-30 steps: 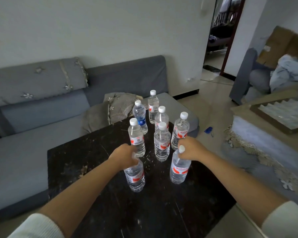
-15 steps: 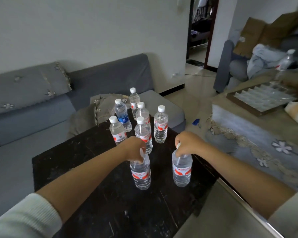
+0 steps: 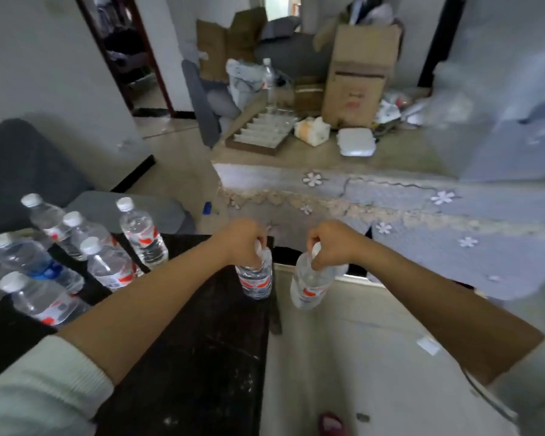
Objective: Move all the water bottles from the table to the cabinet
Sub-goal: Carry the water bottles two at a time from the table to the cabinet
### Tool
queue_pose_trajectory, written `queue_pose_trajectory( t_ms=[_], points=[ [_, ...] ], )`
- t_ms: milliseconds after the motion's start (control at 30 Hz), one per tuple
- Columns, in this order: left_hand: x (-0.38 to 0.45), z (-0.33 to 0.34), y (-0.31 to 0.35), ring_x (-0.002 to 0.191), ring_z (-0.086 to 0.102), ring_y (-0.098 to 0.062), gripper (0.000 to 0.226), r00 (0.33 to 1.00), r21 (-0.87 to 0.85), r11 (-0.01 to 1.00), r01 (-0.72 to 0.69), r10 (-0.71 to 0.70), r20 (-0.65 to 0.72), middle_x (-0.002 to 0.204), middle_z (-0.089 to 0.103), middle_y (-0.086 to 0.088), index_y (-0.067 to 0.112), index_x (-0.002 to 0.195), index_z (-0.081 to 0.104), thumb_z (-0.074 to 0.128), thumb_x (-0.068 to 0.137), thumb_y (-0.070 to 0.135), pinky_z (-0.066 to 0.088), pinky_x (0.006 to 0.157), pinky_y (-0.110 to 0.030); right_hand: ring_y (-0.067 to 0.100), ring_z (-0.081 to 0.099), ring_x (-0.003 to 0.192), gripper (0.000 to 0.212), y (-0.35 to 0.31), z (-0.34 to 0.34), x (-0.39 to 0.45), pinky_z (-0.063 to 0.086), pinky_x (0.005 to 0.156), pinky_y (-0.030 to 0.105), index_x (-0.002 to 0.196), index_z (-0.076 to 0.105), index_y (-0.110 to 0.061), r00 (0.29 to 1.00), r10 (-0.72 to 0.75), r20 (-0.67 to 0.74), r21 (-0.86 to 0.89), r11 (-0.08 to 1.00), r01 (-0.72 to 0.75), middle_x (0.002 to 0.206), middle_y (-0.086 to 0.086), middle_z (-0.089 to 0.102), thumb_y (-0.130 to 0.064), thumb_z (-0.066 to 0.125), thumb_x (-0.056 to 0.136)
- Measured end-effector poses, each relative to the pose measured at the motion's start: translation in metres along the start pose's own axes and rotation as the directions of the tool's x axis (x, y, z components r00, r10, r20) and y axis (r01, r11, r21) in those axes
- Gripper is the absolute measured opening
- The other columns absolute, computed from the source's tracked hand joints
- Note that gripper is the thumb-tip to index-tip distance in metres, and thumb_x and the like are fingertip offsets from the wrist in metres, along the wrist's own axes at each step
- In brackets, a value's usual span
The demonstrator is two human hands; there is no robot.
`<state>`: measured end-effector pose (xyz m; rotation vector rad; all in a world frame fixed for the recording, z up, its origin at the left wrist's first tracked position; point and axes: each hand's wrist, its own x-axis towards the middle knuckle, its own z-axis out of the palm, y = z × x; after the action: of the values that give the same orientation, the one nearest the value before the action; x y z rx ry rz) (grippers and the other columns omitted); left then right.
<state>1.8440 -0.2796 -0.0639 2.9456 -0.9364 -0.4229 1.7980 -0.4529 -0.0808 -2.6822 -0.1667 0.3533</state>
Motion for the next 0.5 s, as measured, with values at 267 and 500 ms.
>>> queue_pose_trajectory(
  t_ms=[267,500],
  points=[
    [0.028,0.024,0.138,0.108,0.058,-0.026,0.029,0.882,0.015,0.891,-0.454,0.447,0.152,0.114,0.065,-0.012,0.007,0.105,0.067,0.069,0.076,0.012,0.045,0.089,-0.03,0.025,0.055,0.101,0.033,0.077,0.01,-0.152,0.038,0.071,0.023,0.105,0.066,-0.01,0.863,0.488,-0.132,0.073,0.873,-0.483,0.088,0.0,0.046,-0.016,0.072,0.073],
    [-0.016,0.054,0.295,0.11,0.054,-0.024,0.029,0.605,0.0,0.621,-0.784,0.763,0.228,0.109,0.062,-0.009,0.009,0.106,0.066,0.067,0.077,0.009,0.044,0.083,-0.028,0.025,0.053,0.112,0.036,0.096,0.033,-0.323,0.037,0.073,0.024,0.111,0.063,-0.011,0.553,0.786,-0.279,0.202,0.61,-0.766,0.114,0.01,0.057,-0.018,0.068,0.077]
  ],
)
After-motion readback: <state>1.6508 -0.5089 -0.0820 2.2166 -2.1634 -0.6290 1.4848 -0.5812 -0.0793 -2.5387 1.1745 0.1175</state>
